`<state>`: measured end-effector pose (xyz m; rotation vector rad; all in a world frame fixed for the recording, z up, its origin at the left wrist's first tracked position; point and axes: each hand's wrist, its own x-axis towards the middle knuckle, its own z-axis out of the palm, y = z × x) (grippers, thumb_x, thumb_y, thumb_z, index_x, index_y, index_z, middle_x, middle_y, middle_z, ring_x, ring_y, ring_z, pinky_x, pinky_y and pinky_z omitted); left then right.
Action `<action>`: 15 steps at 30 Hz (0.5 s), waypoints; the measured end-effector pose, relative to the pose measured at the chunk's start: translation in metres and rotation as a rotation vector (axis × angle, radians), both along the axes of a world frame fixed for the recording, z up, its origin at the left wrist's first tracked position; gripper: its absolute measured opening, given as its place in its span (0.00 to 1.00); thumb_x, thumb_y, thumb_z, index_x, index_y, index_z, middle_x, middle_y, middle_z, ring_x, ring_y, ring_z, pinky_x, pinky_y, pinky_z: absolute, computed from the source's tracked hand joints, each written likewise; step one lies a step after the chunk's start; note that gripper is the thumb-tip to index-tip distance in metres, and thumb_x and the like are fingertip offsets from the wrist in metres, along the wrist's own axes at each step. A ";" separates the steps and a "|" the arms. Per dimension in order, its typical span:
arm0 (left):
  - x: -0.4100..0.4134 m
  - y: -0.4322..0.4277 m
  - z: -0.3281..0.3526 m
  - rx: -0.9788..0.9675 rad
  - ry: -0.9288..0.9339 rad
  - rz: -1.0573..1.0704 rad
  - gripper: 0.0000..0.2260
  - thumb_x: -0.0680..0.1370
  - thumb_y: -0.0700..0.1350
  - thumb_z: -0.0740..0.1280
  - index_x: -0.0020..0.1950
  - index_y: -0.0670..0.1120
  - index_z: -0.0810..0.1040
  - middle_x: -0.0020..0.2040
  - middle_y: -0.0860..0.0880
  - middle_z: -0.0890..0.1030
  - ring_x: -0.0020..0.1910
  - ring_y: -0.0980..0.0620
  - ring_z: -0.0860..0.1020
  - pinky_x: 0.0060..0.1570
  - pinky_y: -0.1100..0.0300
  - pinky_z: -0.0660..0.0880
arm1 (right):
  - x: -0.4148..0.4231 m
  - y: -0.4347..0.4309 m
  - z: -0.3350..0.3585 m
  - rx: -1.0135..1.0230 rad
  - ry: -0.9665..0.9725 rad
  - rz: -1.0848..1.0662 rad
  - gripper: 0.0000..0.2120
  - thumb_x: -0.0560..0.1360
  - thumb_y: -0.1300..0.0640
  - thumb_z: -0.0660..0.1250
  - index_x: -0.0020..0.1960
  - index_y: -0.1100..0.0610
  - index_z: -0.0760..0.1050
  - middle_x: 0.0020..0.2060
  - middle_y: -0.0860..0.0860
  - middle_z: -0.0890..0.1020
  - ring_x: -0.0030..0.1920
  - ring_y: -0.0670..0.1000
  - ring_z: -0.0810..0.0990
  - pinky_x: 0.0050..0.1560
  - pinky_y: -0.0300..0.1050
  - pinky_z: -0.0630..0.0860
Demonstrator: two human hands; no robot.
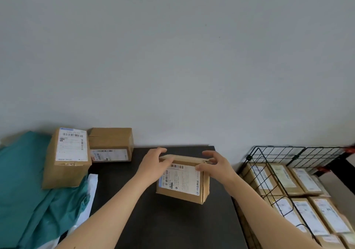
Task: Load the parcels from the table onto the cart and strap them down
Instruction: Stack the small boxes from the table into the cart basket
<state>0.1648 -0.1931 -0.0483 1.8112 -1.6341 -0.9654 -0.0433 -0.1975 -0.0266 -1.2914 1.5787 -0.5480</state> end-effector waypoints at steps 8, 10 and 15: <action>-0.127 0.012 0.017 0.081 0.347 0.199 0.35 0.74 0.52 0.70 0.76 0.49 0.55 0.75 0.44 0.59 0.72 0.43 0.62 0.67 0.46 0.64 | -0.131 0.043 0.017 -0.039 -0.250 -0.406 0.25 0.68 0.54 0.75 0.62 0.51 0.71 0.53 0.55 0.79 0.52 0.54 0.81 0.56 0.53 0.79; -0.162 0.019 0.022 0.131 0.496 0.218 0.39 0.73 0.53 0.71 0.77 0.50 0.52 0.76 0.44 0.58 0.73 0.43 0.60 0.69 0.43 0.61 | -0.165 0.055 0.018 -0.026 -0.368 -0.485 0.24 0.68 0.53 0.75 0.61 0.54 0.73 0.53 0.56 0.80 0.53 0.55 0.81 0.54 0.56 0.80; -0.258 0.047 0.034 0.395 0.779 0.090 0.32 0.73 0.58 0.68 0.73 0.54 0.59 0.72 0.47 0.65 0.71 0.41 0.64 0.64 0.39 0.64 | -0.245 0.091 0.026 0.042 -0.558 -0.538 0.17 0.70 0.51 0.73 0.56 0.55 0.75 0.54 0.59 0.79 0.54 0.58 0.80 0.56 0.57 0.79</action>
